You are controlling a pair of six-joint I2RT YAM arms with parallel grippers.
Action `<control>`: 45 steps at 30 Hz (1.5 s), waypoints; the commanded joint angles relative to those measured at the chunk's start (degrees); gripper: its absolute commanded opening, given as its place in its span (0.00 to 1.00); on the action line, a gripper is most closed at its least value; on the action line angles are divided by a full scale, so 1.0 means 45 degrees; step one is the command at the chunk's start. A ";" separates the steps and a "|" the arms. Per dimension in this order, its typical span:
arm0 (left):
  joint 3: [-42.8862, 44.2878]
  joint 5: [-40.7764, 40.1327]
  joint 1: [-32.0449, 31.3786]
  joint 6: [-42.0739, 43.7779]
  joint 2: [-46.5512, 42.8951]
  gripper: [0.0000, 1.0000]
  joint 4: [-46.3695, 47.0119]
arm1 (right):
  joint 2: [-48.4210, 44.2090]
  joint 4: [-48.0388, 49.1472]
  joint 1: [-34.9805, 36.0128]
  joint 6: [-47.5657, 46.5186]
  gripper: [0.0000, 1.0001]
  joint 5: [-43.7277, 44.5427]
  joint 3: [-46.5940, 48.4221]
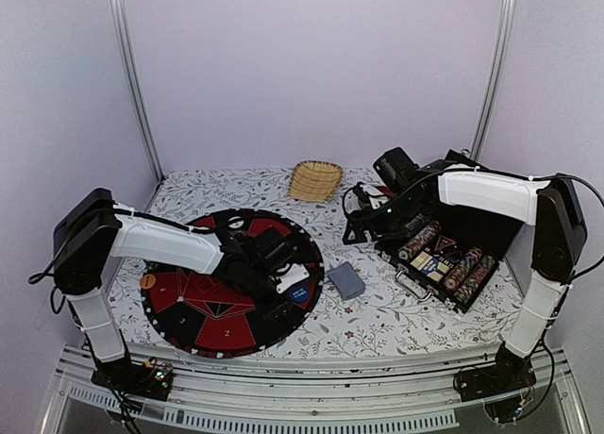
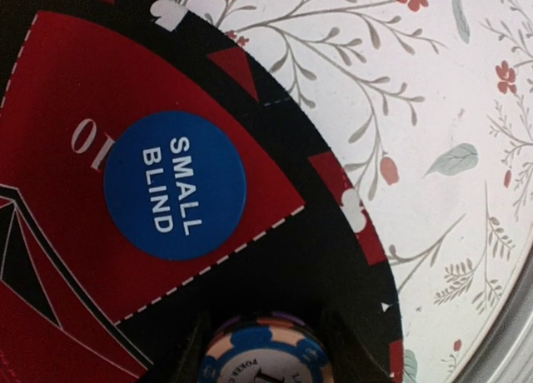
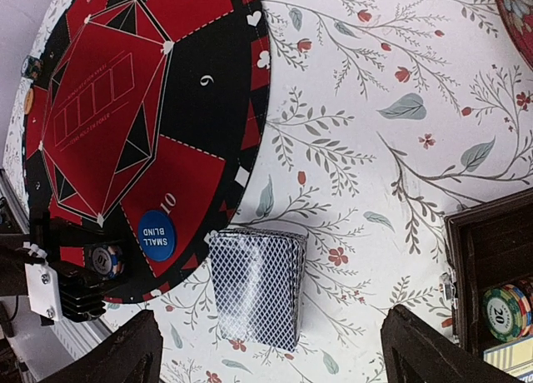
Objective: Distribute texas hold em gaming equipment
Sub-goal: Place the poker chips pile at the small blind area.
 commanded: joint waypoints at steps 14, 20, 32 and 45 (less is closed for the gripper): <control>0.0651 -0.0974 -0.0868 0.0442 0.1183 0.24 -0.0076 | -0.0572 -0.0495 -0.0268 -0.0510 0.94 0.0604 0.0345; -0.0314 -0.0016 -0.1014 0.0524 0.0221 0.19 0.1690 | -0.0526 -0.0607 -0.0268 -0.0618 0.94 0.0652 0.0474; -0.0585 0.0394 -0.1075 0.0752 0.0122 0.20 0.2396 | -0.0550 -0.0673 -0.0268 -0.0689 0.94 0.0576 0.0448; -0.0480 -0.1449 -0.0812 0.0896 0.1007 0.52 0.1429 | -0.0565 -0.0619 -0.0263 -0.0784 0.94 0.0321 0.0445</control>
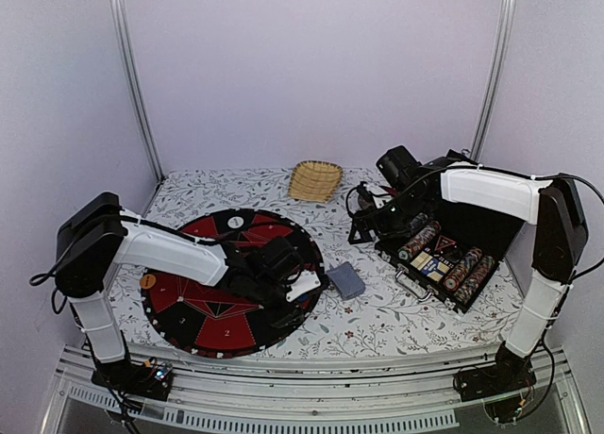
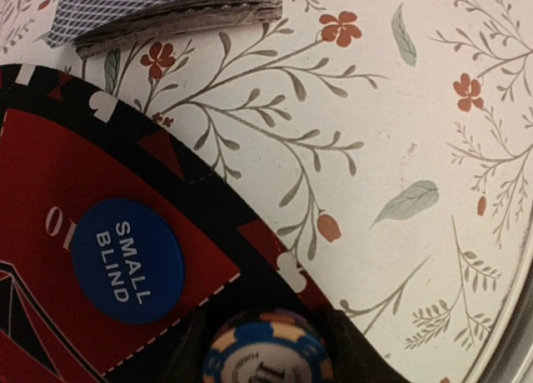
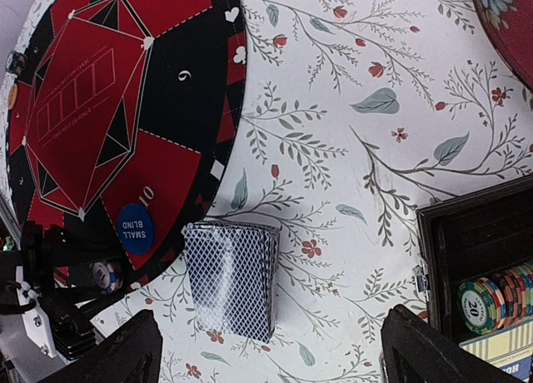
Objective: Distribute texas hold em gaming equipment
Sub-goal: Place the poker chips pile at the small blind area, then adjust the poker chips pile in the small blind area.
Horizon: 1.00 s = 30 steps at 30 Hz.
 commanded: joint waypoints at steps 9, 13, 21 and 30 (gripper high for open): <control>-0.0302 -0.0829 0.0212 0.0007 0.0689 0.62 -0.0184 | -0.0469 -0.0054 -0.0039 -0.0287 0.94 -0.0335 0.0313; -0.0492 -0.0039 0.0200 0.0132 0.0190 0.66 0.0124 | -0.0449 -0.0108 -0.0028 -0.0326 0.94 -0.0365 0.0375; -0.0441 -0.0095 0.0316 -0.0234 -0.1812 0.76 0.0485 | -0.0437 -0.0203 0.0020 -0.0025 0.94 -0.0039 0.0514; -0.0208 0.0297 0.2550 -0.1653 -0.4503 0.77 -0.1681 | 0.0412 -0.0675 0.2302 0.0752 0.94 0.1753 0.1678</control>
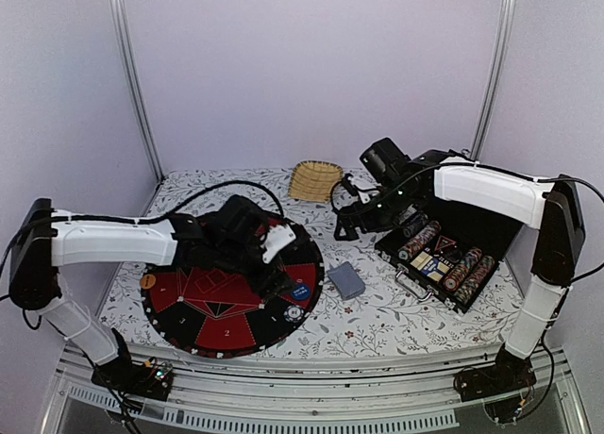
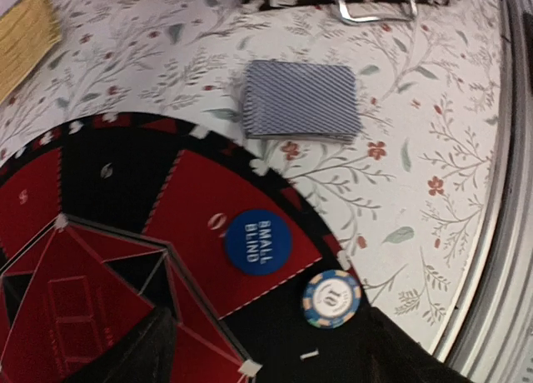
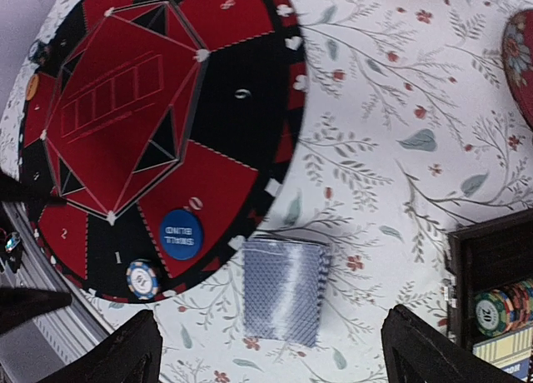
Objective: Distribute texas hold em gaming equipment
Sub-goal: Adjust the poker chips pile in the small blind area.
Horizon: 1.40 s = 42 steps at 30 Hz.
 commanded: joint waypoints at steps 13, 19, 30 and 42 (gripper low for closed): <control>-0.0571 -0.0950 0.7531 -0.3353 -0.3665 0.89 -0.1965 | 0.4746 -0.1259 0.5247 0.1406 0.99 0.1955 0.3275; -0.0954 -0.0477 0.7676 -0.2812 -0.3801 0.89 -0.1337 | 0.5906 -0.2017 0.5521 0.1641 0.99 0.2159 0.4014; -0.1000 -0.0892 0.7756 -0.2375 -0.3773 0.89 -0.1633 | 0.7394 -0.2579 0.5854 0.1882 0.74 0.2462 0.5071; -0.0980 -0.0690 0.7843 -0.2346 -0.3667 0.89 -0.1614 | 0.7769 -0.3926 0.6359 0.2033 0.57 0.3796 0.5170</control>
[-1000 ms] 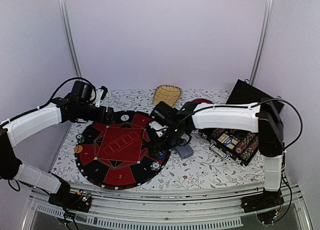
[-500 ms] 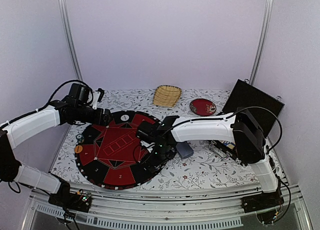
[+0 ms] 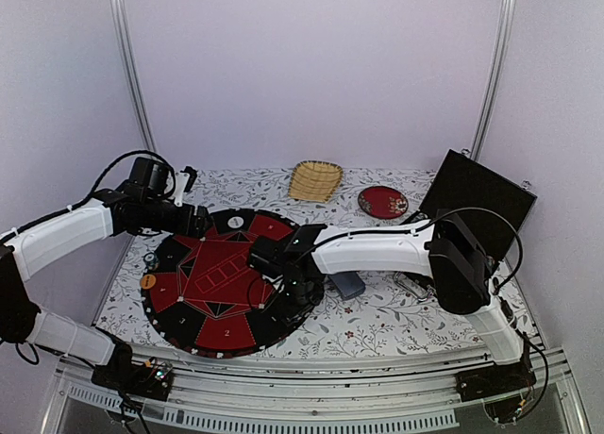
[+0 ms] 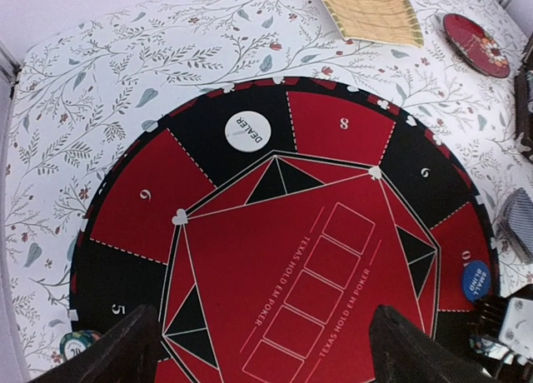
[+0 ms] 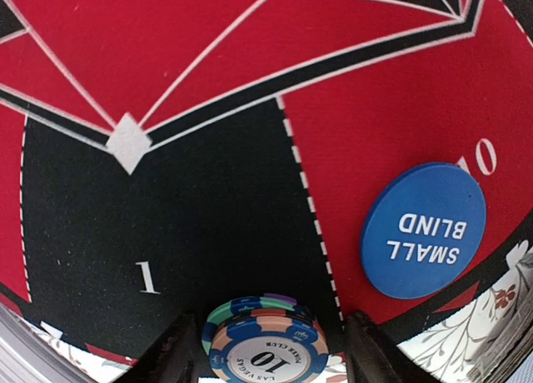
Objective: Distribute texas hold em gaming equipment
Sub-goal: Adjust the poker chips pile in the small blind area.
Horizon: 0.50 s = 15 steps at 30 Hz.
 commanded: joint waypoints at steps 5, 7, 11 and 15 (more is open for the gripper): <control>-0.0154 0.0174 0.0186 0.0173 0.0040 0.89 0.0137 | 0.0931 -0.1219 0.0360 0.0129 0.42 0.0758 0.0003; -0.0154 0.0160 0.0220 0.0180 0.0021 0.89 0.0140 | 0.0956 -0.1276 0.0361 0.0120 0.41 0.0913 0.0108; -0.0159 0.0158 0.0239 0.0180 0.0030 0.89 0.0137 | 0.0971 -0.1321 0.0353 0.0083 0.34 0.1250 0.0313; -0.0154 0.0175 0.0243 0.0200 0.0050 0.89 0.0140 | 0.0976 -0.1297 0.0358 0.0007 0.37 0.1186 0.0411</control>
